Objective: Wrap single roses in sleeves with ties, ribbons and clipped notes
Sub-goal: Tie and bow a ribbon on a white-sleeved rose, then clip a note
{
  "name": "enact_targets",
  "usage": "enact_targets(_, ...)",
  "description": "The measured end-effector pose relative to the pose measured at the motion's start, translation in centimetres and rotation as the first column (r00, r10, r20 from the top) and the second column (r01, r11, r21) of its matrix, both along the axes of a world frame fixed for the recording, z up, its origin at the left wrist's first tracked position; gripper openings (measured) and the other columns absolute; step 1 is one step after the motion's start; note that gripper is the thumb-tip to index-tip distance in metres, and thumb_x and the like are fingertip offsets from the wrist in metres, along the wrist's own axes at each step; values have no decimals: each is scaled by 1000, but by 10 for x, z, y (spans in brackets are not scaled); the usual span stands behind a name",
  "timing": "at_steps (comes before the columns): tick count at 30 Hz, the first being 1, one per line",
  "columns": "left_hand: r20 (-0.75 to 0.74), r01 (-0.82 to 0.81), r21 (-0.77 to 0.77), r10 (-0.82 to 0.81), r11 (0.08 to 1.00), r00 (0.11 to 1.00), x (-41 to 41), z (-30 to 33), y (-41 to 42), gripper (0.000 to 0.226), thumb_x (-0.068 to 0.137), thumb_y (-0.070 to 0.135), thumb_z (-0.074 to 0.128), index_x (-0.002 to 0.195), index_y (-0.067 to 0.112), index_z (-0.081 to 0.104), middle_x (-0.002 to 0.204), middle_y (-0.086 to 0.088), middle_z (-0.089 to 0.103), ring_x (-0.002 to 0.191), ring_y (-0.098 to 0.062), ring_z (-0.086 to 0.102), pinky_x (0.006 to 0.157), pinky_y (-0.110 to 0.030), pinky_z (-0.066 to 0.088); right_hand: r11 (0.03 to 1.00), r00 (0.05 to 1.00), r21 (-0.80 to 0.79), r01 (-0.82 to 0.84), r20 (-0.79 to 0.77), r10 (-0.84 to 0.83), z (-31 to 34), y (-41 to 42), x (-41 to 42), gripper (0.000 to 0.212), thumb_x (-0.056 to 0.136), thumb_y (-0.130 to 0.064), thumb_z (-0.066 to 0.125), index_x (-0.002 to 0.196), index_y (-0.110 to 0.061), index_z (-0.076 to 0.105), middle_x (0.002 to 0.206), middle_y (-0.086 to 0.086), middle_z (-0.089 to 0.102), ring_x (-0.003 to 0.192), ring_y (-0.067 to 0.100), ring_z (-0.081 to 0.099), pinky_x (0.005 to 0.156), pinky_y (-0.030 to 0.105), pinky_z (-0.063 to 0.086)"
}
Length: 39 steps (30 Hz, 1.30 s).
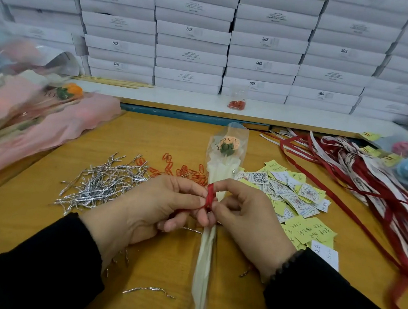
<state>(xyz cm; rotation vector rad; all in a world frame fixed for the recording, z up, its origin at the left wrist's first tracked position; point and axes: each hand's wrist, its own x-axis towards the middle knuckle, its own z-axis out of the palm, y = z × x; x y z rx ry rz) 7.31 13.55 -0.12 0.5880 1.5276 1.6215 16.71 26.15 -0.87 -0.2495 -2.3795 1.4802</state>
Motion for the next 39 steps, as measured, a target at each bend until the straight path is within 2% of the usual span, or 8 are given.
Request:
enact_targets(5, -47, 45, -29, -47, 999, 998, 2, 0, 1, 2, 84, -2, 54, 82, -2, 55, 60, -17, 65, 21, -6, 36, 30, -14, 18, 998, 1000, 61, 16, 3, -16, 0, 0, 1, 12, 86, -4, 60, 86, -16, 60, 53, -4, 61, 43, 0, 48, 47, 10, 37)
enact_targets(9, -96, 38, -37, -41, 999, 995, 4, 1, 2, 3, 86, -2, 54, 84, -2, 54, 61, -16, 65, 23, -7, 38, 27, -10, 21, 996, 998, 63, 56, -16, -55, 0, 0, 0, 15, 82, -2, 64, 74, -13, 56, 60, 5, 65, 51, 6, 57, 54, 20, 47)
enact_targets(12, -146, 10, -28, -14, 1000, 989, 4, 0, 3, 6, 86, -2, 55, 80, -1, 55, 63, -17, 66, 24, -8, 41, 27, -11, 23, 997, 998, 57, 60, -3, -60, 1, 2, 0, 22, 80, -2, 66, 68, -16, 54, 56, 1, 61, 47, 2, 53, 50, 16, 43)
enact_targets(19, -171, 10, -49, -18, 999, 985, 4, -3, 4, 10, 88, 0, 54, 78, 1, 54, 65, -16, 68, 29, -12, 50, 28, -13, 32, 1000, 998, 6, 25, 61, -26, 5, 9, 0, 17, 78, -5, 71, 70, -15, 59, 64, 4, 59, 57, 8, 50, 58, 18, 41)
enact_targets(23, -194, -27, -62, 15, 998, 981, 2, -2, 3, 9, 88, 1, 55, 79, -1, 54, 65, -17, 68, 29, -13, 50, 28, -14, 32, 998, 990, 35, 58, 126, -62, 7, 12, 1, 11, 79, -12, 71, 72, -16, 64, 75, 0, 62, 62, 4, 51, 58, 13, 41)
enact_targets(27, -231, -58, -88, 37, 994, 972, 1, -1, 2, 9, 89, 1, 55, 80, 0, 52, 65, -16, 68, 30, -13, 51, 28, -14, 32, 997, 967, 31, 74, 241, -79, 6, 16, 1, 12, 85, -11, 63, 74, -16, 59, 64, -2, 51, 52, 5, 41, 48, 18, 31)
enact_targets(34, -415, -99, -216, 1, 971, 910, 2, 0, 2, 12, 93, 3, 51, 82, 5, 47, 68, -13, 69, 27, -10, 43, 29, -15, 24, 987, 942, 154, 43, 324, -91, 16, 20, 3, 9, 84, -14, 62, 76, -16, 59, 63, -6, 52, 50, 4, 42, 39, 8, 31)
enact_targets(39, -418, -109, -216, 9, 970, 908, 3, 1, 3, 12, 94, 2, 47, 83, 5, 45, 68, -14, 68, 27, -11, 44, 29, -14, 25, 994, 921, 98, 52, 381, -86, 19, 24, 5, 7, 86, -12, 55, 78, -11, 56, 33, -7, 46, 28, 4, 41, 34, 16, 31)
